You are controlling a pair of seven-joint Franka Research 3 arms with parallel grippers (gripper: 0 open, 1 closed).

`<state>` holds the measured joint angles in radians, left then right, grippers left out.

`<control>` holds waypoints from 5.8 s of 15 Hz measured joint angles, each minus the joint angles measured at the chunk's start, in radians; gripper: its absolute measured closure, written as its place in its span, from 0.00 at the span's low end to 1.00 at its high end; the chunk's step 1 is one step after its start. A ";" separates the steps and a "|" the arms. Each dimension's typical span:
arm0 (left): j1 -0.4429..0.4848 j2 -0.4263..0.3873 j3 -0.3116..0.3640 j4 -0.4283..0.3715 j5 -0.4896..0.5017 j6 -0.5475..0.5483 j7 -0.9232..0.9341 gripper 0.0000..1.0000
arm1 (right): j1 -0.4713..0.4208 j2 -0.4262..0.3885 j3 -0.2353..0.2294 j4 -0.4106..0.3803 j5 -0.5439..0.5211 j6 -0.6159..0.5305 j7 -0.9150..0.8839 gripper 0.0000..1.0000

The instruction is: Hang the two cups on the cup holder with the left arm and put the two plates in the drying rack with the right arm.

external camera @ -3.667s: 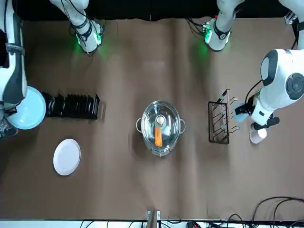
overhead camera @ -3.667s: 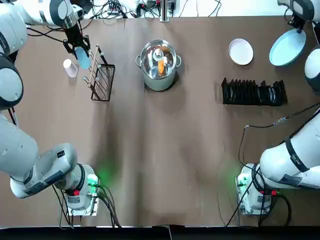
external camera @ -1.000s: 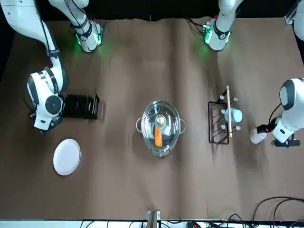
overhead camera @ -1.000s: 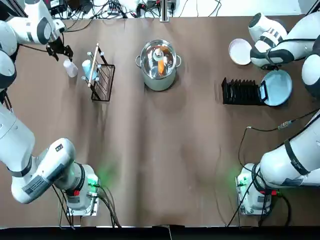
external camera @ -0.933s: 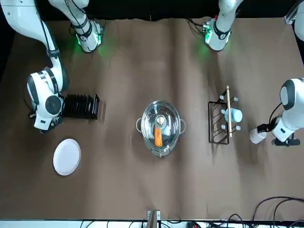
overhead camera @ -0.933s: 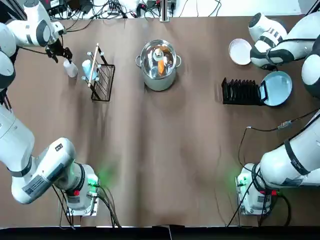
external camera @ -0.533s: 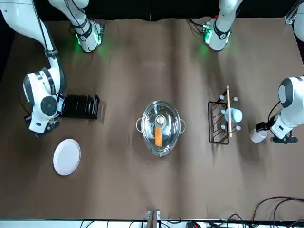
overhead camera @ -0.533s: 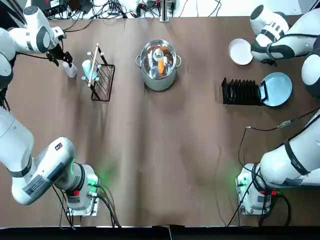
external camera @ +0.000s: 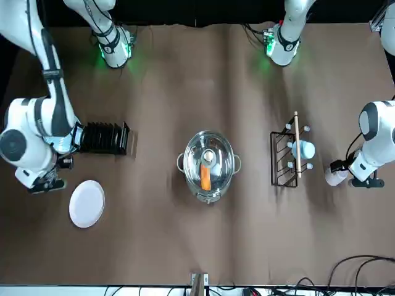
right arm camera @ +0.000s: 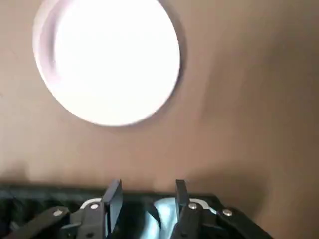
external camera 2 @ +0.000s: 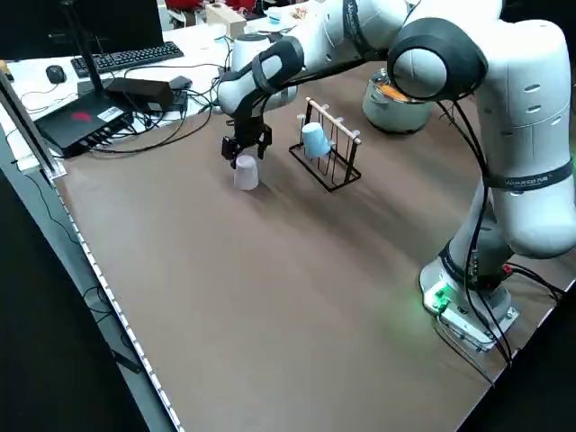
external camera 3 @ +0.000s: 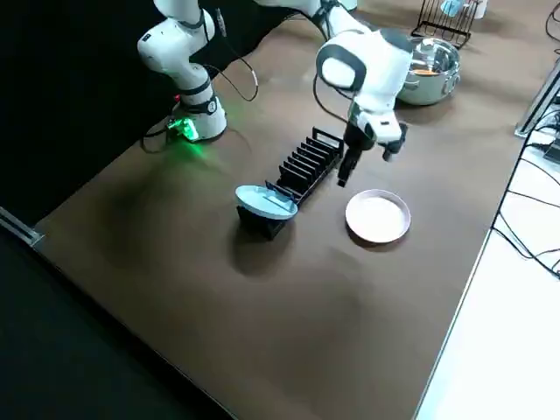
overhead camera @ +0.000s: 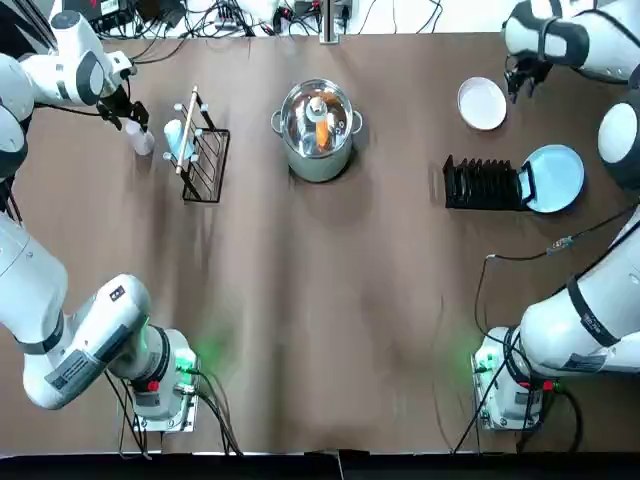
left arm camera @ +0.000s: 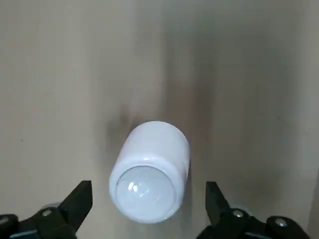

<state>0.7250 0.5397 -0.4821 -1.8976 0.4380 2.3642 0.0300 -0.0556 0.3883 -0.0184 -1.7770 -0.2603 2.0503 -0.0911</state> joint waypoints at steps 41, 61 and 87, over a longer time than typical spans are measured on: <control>-0.068 -0.057 -0.299 0.194 -0.120 -0.343 -0.861 0.34 | -0.105 0.128 0.003 0.210 0.156 -0.016 0.288 0.97; -0.116 0.044 -0.268 0.186 0.027 -0.317 -0.921 0.21 | 0.096 -0.106 0.009 0.006 -0.528 -0.479 -0.071 0.97; -0.672 -0.446 0.347 0.351 -0.362 -0.725 -0.153 0.00 | 0.205 -0.038 0.012 -0.236 -0.624 -0.336 0.228 0.97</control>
<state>0.0527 0.0936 -0.1353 -1.5467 0.0757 1.6391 -0.1226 0.1498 0.3507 -0.0066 -2.0130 -0.8839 1.7139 0.1374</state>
